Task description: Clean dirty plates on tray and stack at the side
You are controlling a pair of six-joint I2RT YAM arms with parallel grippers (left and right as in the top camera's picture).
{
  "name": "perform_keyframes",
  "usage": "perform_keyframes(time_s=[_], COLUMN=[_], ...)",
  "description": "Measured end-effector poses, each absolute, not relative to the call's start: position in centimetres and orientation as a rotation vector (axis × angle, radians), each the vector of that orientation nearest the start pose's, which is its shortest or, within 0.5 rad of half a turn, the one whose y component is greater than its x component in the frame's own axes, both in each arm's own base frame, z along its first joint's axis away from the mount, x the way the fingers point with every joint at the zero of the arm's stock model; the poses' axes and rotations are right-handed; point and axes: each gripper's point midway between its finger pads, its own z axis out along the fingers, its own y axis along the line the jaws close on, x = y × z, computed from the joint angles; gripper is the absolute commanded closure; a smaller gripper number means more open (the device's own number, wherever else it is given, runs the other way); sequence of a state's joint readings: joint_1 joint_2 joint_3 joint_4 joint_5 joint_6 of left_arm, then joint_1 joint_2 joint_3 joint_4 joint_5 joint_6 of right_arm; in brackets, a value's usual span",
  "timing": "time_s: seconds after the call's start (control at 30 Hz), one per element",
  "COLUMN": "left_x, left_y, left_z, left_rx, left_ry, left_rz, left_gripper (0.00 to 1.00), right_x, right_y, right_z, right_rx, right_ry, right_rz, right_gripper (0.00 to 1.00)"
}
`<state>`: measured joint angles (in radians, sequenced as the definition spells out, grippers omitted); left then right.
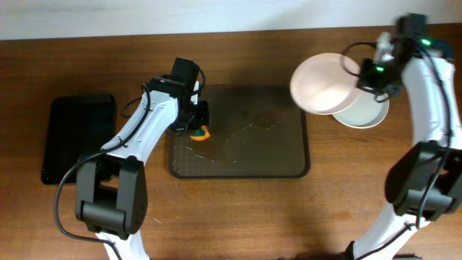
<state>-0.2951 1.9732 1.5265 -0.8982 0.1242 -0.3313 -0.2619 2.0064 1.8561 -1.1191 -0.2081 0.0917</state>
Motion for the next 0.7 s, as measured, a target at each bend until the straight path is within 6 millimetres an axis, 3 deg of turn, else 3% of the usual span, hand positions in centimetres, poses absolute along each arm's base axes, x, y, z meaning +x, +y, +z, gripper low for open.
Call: perform_keyframes(time_s=[0.07, 0.13, 0.17, 0.2, 0.33, 0.4, 0.5, 0.6, 0.7], left_x=[40.0, 40.0, 39.9, 39.9, 39.9, 40.0, 40.0, 40.6, 41.3], left_y=[-14.4, -14.4, -14.4, -14.4, -14.4, -14.4, -14.5, -14.8, -14.0], left_z=[6.6, 6.6, 6.5, 6.5, 6.5, 6.5, 6.5, 6.7, 7.0], left_rx=[-0.033, -0.033, -0.033, -0.033, -0.033, -0.033, -0.028, -0.021, -0.034], left_ry=[2.952, 2.954, 2.957, 2.957, 2.957, 2.954, 2.951, 2.923, 2.901], left_rz=[-0.278, -0.278, -0.277, -0.276, -0.276, -0.278, -0.279, -0.289, -0.219], left_gripper=[1.00, 1.00, 1.00, 1.00, 1.00, 1.00, 1.00, 1.00, 1.00], right_x=[44.6, 43.9, 43.1, 43.1, 42.6, 42.7, 43.3, 43.0, 41.6], right_y=[-12.3, -14.4, -15.6, -16.2, -15.8, -13.6, -8.6, -0.9, 6.2], right_z=[12.4, 10.2, 8.7, 8.2, 7.4, 7.8, 9.0, 9.3, 8.3], right_rx=[0.564, 0.670, 0.756, 0.783, 0.829, 0.780, 0.586, 0.283, -0.004], right_ry=[2.709, 2.676, 2.658, 2.634, 2.634, 2.640, 2.643, 2.723, 2.850], right_rz=[0.294, 0.314, 0.327, 0.331, 0.377, 0.524, 0.768, 0.891, 0.830], right_gripper=[0.96, 0.91, 0.47, 0.09, 0.05, 0.05, 0.05, 0.05, 0.02])
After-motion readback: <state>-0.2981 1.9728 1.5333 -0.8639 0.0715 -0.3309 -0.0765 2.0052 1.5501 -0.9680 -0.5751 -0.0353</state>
